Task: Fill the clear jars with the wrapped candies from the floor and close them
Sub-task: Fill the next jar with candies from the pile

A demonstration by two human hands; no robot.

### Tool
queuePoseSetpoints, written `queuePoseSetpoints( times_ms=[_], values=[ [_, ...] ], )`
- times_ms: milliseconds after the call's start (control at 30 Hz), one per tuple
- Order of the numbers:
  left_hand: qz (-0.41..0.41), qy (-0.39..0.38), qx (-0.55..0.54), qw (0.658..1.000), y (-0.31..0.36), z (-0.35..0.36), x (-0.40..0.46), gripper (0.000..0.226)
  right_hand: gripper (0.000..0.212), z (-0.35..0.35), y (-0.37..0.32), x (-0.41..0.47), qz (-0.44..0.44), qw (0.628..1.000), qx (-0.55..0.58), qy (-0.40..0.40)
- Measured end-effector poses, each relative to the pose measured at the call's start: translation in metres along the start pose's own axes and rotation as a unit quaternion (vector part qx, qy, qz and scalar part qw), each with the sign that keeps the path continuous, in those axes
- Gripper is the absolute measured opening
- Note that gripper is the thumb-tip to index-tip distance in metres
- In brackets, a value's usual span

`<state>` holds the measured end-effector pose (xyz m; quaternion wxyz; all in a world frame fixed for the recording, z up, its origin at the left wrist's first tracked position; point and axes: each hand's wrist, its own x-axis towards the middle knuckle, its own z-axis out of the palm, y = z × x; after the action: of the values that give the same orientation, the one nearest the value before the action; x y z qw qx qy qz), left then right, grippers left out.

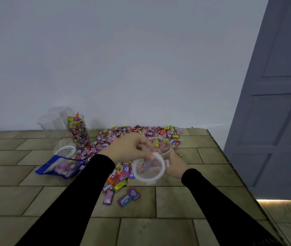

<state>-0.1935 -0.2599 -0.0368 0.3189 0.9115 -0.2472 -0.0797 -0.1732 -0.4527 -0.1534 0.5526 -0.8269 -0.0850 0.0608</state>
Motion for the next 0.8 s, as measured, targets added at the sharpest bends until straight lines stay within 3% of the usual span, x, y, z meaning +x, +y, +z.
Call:
queuePoseSetpoints(
  times_ms=[167, 333, 500, 567, 700, 800],
  values=[
    [-0.029, -0.088, 0.108, 0.990, -0.009, 0.032, -0.011, 0.019, 0.106, -0.007, 0.005, 0.002, 0.035, 0.998, -0.021, 0.040],
    [-0.007, -0.121, 0.169, 0.978, -0.016, 0.066, -0.017, 0.011, 0.108, -0.010, 0.000, -0.003, 0.051, 0.998, 0.000, 0.035],
    [-0.036, -0.168, 0.230, 0.958, -0.024, 0.087, -0.013, 0.020, 0.092, -0.006, -0.009, -0.014, 0.056, 0.997, 0.001, 0.060],
    [-0.040, -0.178, 0.227, 0.957, -0.026, 0.091, -0.011, 0.020, 0.098, -0.005, -0.010, -0.017, 0.051, 0.997, -0.006, 0.063],
    [-0.050, -0.206, 0.218, 0.953, -0.031, 0.095, -0.008, 0.020, 0.140, -0.005, -0.015, -0.025, 0.010, 0.992, 0.017, 0.122],
    [-0.067, -0.190, 0.185, 0.962, -0.036, 0.086, -0.004, 0.017, 0.136, -0.012, -0.026, -0.028, -0.034, 0.980, -0.019, 0.195]
  ],
)
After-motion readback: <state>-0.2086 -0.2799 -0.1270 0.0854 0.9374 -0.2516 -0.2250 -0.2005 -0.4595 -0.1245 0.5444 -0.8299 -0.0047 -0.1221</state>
